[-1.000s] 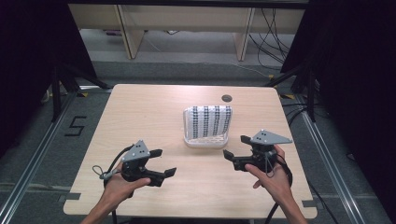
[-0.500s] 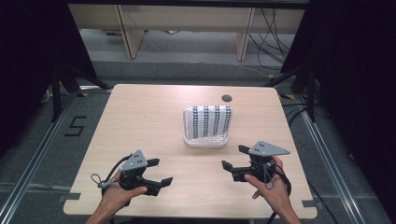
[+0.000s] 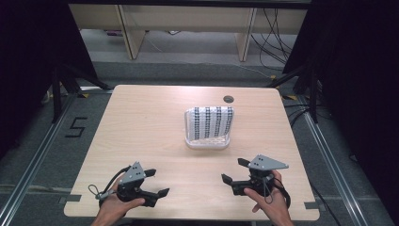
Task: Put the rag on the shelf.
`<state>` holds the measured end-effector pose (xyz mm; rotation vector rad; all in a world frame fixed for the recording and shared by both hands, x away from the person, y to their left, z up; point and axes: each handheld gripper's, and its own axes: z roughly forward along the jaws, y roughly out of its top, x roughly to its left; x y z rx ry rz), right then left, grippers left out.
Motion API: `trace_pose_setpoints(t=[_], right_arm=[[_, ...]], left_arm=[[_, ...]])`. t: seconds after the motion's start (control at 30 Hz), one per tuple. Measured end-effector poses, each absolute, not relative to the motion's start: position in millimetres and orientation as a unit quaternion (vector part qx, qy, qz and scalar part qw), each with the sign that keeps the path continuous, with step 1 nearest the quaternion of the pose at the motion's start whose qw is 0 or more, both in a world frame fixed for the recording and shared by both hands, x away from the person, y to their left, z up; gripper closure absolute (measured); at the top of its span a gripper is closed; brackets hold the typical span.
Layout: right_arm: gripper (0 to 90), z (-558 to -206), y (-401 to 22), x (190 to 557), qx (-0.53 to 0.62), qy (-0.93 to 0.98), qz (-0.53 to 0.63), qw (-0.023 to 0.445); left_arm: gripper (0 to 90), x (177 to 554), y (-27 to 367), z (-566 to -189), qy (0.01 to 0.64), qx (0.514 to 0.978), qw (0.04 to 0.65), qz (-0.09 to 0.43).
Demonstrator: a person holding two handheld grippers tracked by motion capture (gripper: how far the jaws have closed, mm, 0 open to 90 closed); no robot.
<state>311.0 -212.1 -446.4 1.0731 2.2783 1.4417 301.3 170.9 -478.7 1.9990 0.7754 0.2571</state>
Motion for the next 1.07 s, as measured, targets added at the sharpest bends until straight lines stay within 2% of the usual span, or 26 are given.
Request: trace_pose_setpoints(t=[0.03, 0.1, 0.23, 0.47, 0.57, 0.6, 1.07], right_arm=[[15.7, -449, -214, 311, 0.356, 0.784, 0.489, 0.138], [15.7, -452, -213, 306, 0.373, 0.784, 0.483, 0.117], [15.7, -465, -215, 302, 0.361, 0.795, 0.473, 0.117], [15.7, -479, -217, 299, 0.369, 0.798, 0.46, 0.121], [15.8, -483, -213, 297, 0.385, 0.8, 0.45, 0.101], [15.8, -486, -214, 301, 0.365, 0.804, 0.456, 0.111], [15.8, -489, -213, 302, 0.367, 0.808, 0.449, 0.103]], left_arm=[[14.7, 300, 170, -481, 0.32, 0.812, 0.477, 0.104], [14.7, 300, 169, -483, 0.313, 0.814, 0.479, 0.101], [14.8, 297, 168, -490, 0.293, 0.834, 0.452, 0.123], [14.8, 296, 164, -497, 0.31, 0.828, 0.452, 0.12], [14.8, 297, 165, -498, 0.311, 0.827, 0.454, 0.118], [14.8, 297, 165, -498, 0.311, 0.827, 0.454, 0.118], [14.8, 300, 170, -497, 0.321, 0.82, 0.46, 0.117]])
